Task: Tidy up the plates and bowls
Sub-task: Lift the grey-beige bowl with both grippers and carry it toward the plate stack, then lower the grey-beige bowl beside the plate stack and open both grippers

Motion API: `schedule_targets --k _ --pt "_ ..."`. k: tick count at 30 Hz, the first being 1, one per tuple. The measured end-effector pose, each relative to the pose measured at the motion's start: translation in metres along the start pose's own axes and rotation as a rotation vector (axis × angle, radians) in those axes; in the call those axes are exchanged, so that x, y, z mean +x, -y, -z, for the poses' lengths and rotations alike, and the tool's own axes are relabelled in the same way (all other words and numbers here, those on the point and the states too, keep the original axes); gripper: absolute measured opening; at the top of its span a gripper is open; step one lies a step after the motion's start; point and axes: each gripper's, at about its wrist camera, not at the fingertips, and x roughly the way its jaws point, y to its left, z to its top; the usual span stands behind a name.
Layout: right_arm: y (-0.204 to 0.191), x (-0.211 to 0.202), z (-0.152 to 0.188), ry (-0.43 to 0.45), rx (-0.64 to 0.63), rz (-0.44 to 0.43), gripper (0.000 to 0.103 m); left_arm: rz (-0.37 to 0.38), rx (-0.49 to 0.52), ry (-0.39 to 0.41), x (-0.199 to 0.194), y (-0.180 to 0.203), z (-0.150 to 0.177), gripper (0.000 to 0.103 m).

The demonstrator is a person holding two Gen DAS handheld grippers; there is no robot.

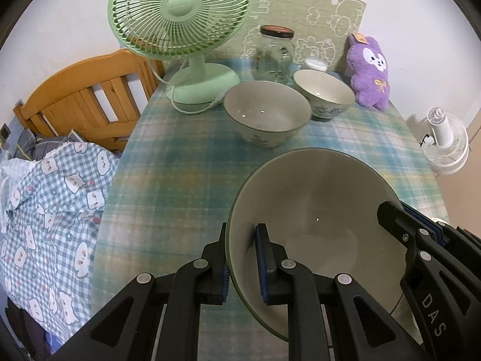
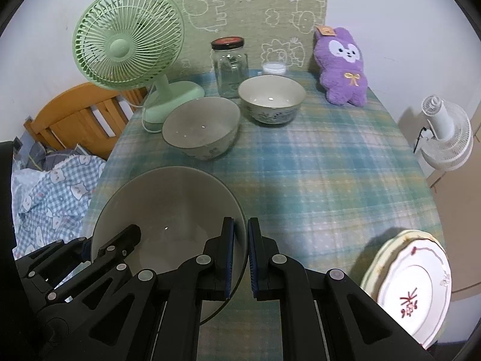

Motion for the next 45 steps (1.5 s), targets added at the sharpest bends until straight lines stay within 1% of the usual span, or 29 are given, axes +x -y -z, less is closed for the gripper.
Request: schedule_targets --k 11,21,33,34,37,41,42,43,44,45 --pt "0.036 -0.011 0.026 -0.014 0.021 -0.004 0.012 -0.003 0.001 -0.004 -0.004 0.034 0.024 0.012" --pt "0.063 -0.004 0.056 -0.054 0.039 -0.013 0.012 -0.007 0.005 -0.03 0.002 0.056 0.053 0.012" --pt "0.088 0.005 0.075 -0.094 0.042 0.006 0.012 0.01 0.005 -0.054 0.014 0.078 0.073 0.012" --pt "0.089 0.007 0.077 -0.098 0.044 0.005 0.012 0.005 0.007 -0.054 0.015 0.079 0.074 0.012" --pt "0.093 0.007 0.081 -0.086 0.033 -0.002 0.012 -0.014 0.04 -0.019 0.012 0.085 0.076 0.012" --pt "0.093 0.008 0.081 -0.087 0.033 -0.007 0.012 -0.015 0.041 -0.018 0.012 0.086 0.077 0.012" --pt "0.093 0.007 0.082 -0.085 0.035 -0.011 0.012 -0.008 0.04 -0.028 0.012 0.086 0.078 0.014" --pt "0.093 0.006 0.082 -0.083 0.035 -0.012 0.012 -0.008 0.039 -0.034 0.013 0.085 0.078 0.018" --pt "0.092 0.005 0.083 -0.079 0.031 -0.013 0.012 -0.006 0.035 -0.036 0.013 0.085 0.079 0.02" --pt "0.091 0.004 0.083 -0.074 0.016 -0.018 0.012 -0.001 0.035 -0.039 0.013 0.085 0.08 0.027"
